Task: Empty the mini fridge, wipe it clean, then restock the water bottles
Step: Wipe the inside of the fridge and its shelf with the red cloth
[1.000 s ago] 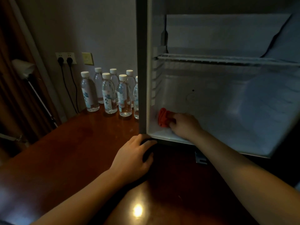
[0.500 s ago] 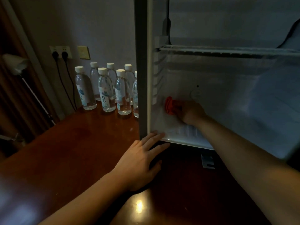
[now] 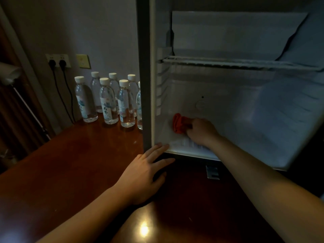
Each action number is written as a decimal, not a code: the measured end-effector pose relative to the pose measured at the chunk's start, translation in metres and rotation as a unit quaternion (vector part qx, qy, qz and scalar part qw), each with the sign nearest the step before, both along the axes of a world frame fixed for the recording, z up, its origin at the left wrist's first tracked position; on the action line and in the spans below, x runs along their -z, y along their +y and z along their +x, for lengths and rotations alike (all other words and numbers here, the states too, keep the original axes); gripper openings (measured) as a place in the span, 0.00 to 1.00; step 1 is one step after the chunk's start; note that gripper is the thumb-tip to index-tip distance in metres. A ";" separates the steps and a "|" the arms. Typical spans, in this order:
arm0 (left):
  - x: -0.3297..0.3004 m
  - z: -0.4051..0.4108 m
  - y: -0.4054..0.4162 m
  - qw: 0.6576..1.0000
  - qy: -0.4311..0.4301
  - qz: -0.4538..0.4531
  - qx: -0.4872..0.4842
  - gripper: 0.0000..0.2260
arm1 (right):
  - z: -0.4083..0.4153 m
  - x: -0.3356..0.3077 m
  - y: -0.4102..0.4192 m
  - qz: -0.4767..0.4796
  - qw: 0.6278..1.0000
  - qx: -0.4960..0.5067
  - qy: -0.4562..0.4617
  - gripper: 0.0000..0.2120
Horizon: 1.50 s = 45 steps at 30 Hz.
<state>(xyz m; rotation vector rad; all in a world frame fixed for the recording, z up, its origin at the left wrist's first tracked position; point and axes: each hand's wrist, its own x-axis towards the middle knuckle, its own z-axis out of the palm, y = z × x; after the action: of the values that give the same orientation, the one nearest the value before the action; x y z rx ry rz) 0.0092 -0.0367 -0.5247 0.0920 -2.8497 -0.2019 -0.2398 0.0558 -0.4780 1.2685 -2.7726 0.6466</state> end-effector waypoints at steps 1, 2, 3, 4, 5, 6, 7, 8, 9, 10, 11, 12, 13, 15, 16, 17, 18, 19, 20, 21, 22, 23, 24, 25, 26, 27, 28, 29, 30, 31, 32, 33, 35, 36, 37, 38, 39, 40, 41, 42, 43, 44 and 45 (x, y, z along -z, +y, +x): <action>0.000 0.000 0.001 1.000 0.001 0.001 -0.002 0.25 | 0.000 0.001 0.003 0.004 1.000 -0.002 0.000 0.18; -0.001 0.001 0.001 1.000 0.001 0.001 -0.004 0.25 | 0.001 0.001 0.006 0.003 1.000 -0.006 -0.003 0.18; -0.001 0.001 0.002 1.000 0.000 0.001 -0.006 0.25 | 0.002 0.001 0.008 -0.002 1.000 -0.010 -0.004 0.18; -0.002 0.001 0.003 1.000 -0.001 -0.001 -0.008 0.25 | 0.003 0.001 0.010 -0.007 1.000 -0.012 -0.002 0.18; -0.002 0.001 0.003 1.000 -0.001 -0.004 -0.010 0.25 | 0.004 0.000 0.010 -0.008 1.000 -0.011 0.006 0.18; -0.003 0.001 0.003 1.000 0.000 -0.006 -0.011 0.25 | 0.005 0.000 0.010 -0.003 1.000 -0.006 0.014 0.18; -0.003 0.001 0.003 1.000 0.004 -0.006 -0.013 0.25 | 0.005 0.000 0.009 0.006 1.000 0.001 0.024 0.18; -0.002 0.000 0.003 1.000 0.010 -0.007 -0.013 0.24 | 0.003 0.000 0.006 0.016 0.999 0.008 0.030 0.17; -0.002 0.000 0.003 1.000 0.015 -0.007 -0.013 0.24 | 0.000 0.000 0.003 0.024 0.999 0.014 0.032 0.17; -0.001 0.000 0.003 1.000 0.018 -0.007 -0.013 0.24 | -0.005 0.000 0.000 0.025 0.999 0.018 0.027 0.18; -0.001 0.000 0.003 1.000 0.021 -0.008 -0.014 0.24 | -0.010 -0.001 -0.002 0.022 0.999 0.019 0.021 0.19; -0.001 0.000 0.003 1.000 0.021 -0.008 -0.014 0.24 | -0.015 0.000 -0.005 0.015 1.000 0.017 0.013 0.19; -0.001 0.000 0.003 1.000 0.021 -0.007 -0.015 0.24 | -0.020 0.000 -0.008 0.007 1.000 0.012 0.010 0.20; -0.003 0.000 0.004 1.000 0.013 -0.005 -0.014 0.23 | -0.027 0.000 -0.014 0.006 1.000 0.000 0.010 0.19; -0.004 0.000 0.003 1.000 0.007 -0.002 -0.013 0.22 | -0.031 0.001 -0.018 0.009 1.000 -0.005 0.009 0.19; -0.004 0.000 0.003 1.000 0.002 -0.001 -0.013 0.22 | -0.033 0.001 -0.021 0.010 1.000 -0.007 0.008 0.18; -0.005 0.000 0.003 1.000 0.001 -0.002 -0.012 0.22 | -0.037 0.003 -0.023 0.006 1.000 -0.009 0.006 0.18; -0.005 0.000 0.002 1.000 0.002 -0.002 -0.012 0.22 | -0.037 0.002 -0.024 0.006 1.000 -0.008 0.008 0.18; -0.005 0.000 0.001 1.000 0.001 -0.002 -0.012 0.22 | -0.037 0.002 -0.025 0.008 1.000 -0.007 0.012 0.19; -0.005 0.000 0.001 1.000 0.001 -0.002 -0.012 0.21 | -0.035 0.000 -0.025 0.010 1.000 -0.001 0.016 0.19; -0.004 0.000 0.001 1.000 0.002 -0.003 -0.013 0.21 | -0.036 0.000 -0.025 0.010 1.000 0.003 0.019 0.20; -0.004 0.000 0.001 1.000 0.005 -0.005 -0.014 0.21 | -0.033 -0.002 -0.025 0.010 1.000 0.006 0.016 0.20; -0.004 -0.001 0.001 1.000 0.007 -0.007 -0.015 0.21 | -0.031 -0.002 -0.024 0.010 1.000 0.004 0.008 0.19; -0.005 -0.001 0.001 1.000 0.008 -0.008 -0.017 0.21 | -0.028 -0.003 -0.023 0.012 1.000 0.003 0.003 0.19; -0.005 -0.001 0.001 1.000 0.006 -0.007 -0.019 0.21 | -0.026 -0.002 -0.023 0.014 1.000 0.002 0.001 0.19; -0.005 0.000 0.001 1.000 0.003 -0.005 -0.020 0.21 | -0.020 -0.003 -0.021 0.019 1.000 0.006 -0.003 0.20; -0.006 0.000 0.001 1.000 0.002 -0.004 -0.019 0.21 | -0.016 -0.002 -0.019 0.017 1.000 0.011 -0.006 0.20; -0.006 0.001 0.002 1.000 0.003 -0.004 -0.017 0.21 | -0.010 -0.003 -0.017 0.018 1.000 0.017 -0.008 0.21; -0.006 0.002 0.003 1.000 0.004 -0.003 -0.016 0.21 | -0.005 -0.002 -0.013 0.017 1.000 0.022 -0.007 0.21; -0.006 0.002 0.004 1.000 0.004 -0.001 -0.015 0.21 | 0.002 -0.002 -0.008 0.021 1.000 0.023 0.000 0.21; -0.006 0.003 0.004 1.000 0.004 0.003 -0.016 0.21 | 0.007 -0.001 -0.003 0.028 0.999 0.017 0.011 0.21; -0.006 0.004 0.005 1.000 0.005 0.007 -0.016 0.21 | 0.013 -0.002 0.003 0.035 0.999 0.007 0.023 0.19; -0.006 0.004 0.006 1.000 0.007 0.010 -0.017 0.21 | 0.020 -0.002 0.013 0.040 0.998 -0.014 0.042 0.16; -0.006 0.005 0.006 1.000 0.007 0.011 -0.017 0.21 | 0.021 -0.002 0.016 0.040 0.998 -0.020 0.050 0.15; -0.007 0.005 0.007 1.000 0.008 0.011 -0.017 0.21 | 0.024 -0.003 0.018 0.040 0.997 -0.023 0.058 0.15; -0.006 0.005 0.007 1.000 0.007 0.011 -0.016 0.21 | 0.025 -0.003 0.019 0.037 0.997 -0.024 0.061 0.14; -0.006 0.006 0.007 1.000 0.007 0.012 -0.015 0.20 | 0.025 -0.002 0.019 0.031 0.998 -0.022 0.057 0.14; -0.006 0.006 0.007 1.000 0.007 0.012 -0.015 0.20 | 0.024 -0.001 0.019 0.024 0.998 -0.020 0.049 0.14; -0.006 0.006 0.007 1.000 0.008 0.011 -0.014 0.20 | 0.023 -0.001 0.019 0.016 0.999 -0.019 0.041 0.15; -0.007 0.005 0.006 1.000 0.009 0.011 -0.014 0.20 | 0.021 0.000 0.019 0.008 0.999 -0.018 0.031 0.15; -0.007 0.005 0.006 1.000 0.011 0.011 -0.015 0.21 | 0.020 -0.002 0.019 0.004 0.999 -0.020 0.024 0.14; -0.007 0.005 0.006 1.000 0.012 0.009 -0.015 0.21 | 0.017 -0.003 0.017 0.003 1.000 -0.022 0.019 0.14; -0.007 0.005 0.006 1.000 0.010 0.006 -0.016 0.21 | 0.014 -0.004 0.015 0.007 1.000 -0.022 0.019 0.14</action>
<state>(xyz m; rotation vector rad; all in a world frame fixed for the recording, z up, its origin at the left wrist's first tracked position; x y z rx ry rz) 0.0139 -0.0310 -0.5178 0.1360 -2.8251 -0.2130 -0.2258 0.0713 -0.4743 1.3323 -2.7309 0.5997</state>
